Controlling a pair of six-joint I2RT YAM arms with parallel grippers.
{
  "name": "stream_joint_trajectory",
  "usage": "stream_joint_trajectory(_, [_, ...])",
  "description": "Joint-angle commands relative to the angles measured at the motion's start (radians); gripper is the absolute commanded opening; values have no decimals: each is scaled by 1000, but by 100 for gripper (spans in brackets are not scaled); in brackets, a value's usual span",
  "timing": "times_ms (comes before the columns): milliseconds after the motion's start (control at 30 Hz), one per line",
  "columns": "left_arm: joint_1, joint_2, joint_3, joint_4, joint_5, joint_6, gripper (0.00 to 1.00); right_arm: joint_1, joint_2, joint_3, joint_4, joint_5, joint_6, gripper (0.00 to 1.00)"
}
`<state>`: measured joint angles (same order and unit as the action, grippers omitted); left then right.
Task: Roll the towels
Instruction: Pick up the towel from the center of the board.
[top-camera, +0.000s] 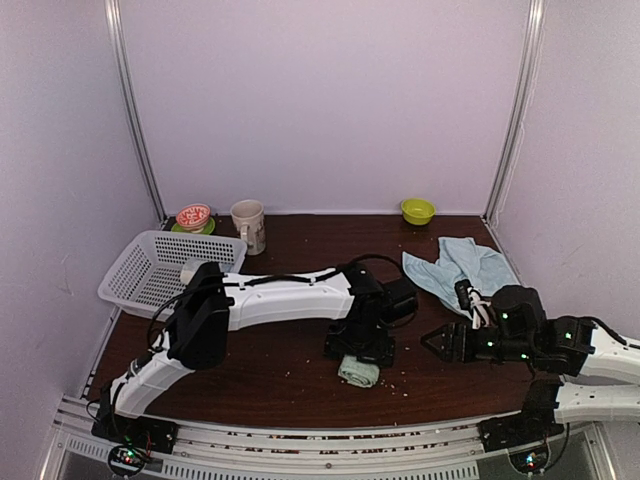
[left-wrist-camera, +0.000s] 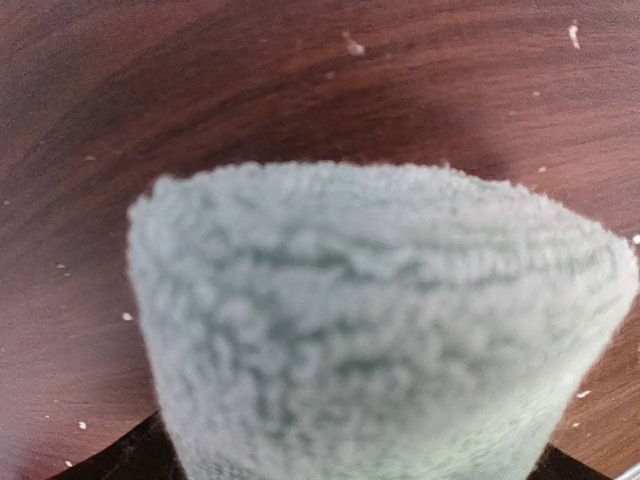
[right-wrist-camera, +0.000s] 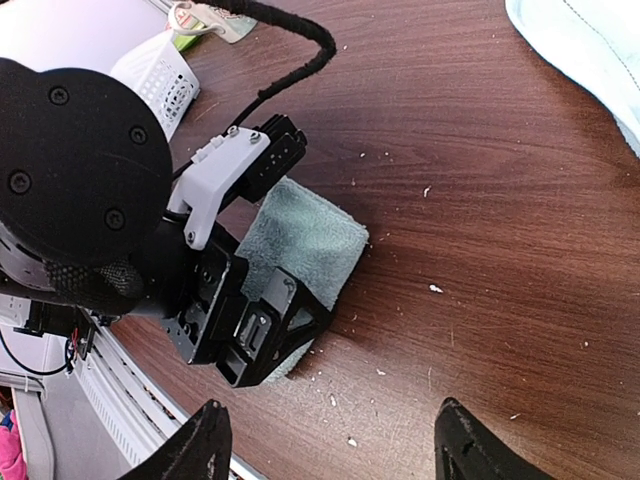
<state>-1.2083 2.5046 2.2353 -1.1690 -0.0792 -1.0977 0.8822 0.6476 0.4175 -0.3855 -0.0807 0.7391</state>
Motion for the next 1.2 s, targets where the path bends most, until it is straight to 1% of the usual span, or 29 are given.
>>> stream_joint_trajectory(0, [-7,-39,16,-74,-75,34,98,3,5,-10,12,20,-4,70])
stream_joint_trajectory(200, [-7,-109,18,-103,-112,70,98,4,22,-12,22,10,-2,70])
stream_joint_trajectory(467, [-14,-225,16,-98,-123,109,98,3,33,-3,19,6,-5,70])
stream_joint_trajectory(600, [-18,-256,-16,-75,-111,124,98,2,36,-17,23,10,-2,70])
stream_joint_trajectory(700, [-18,-243,-40,-36,-72,134,98,2,46,-24,26,12,-1,70])
stream_joint_trajectory(767, [-20,-212,-27,-33,-55,141,98,1,54,-27,30,11,0,70])
stream_joint_trajectory(933, [-20,-149,-25,-38,-42,163,98,2,71,-15,30,10,-1,70])
stream_joint_trajectory(1167, [-10,-116,-28,-39,-30,190,98,2,87,-15,38,9,3,70])
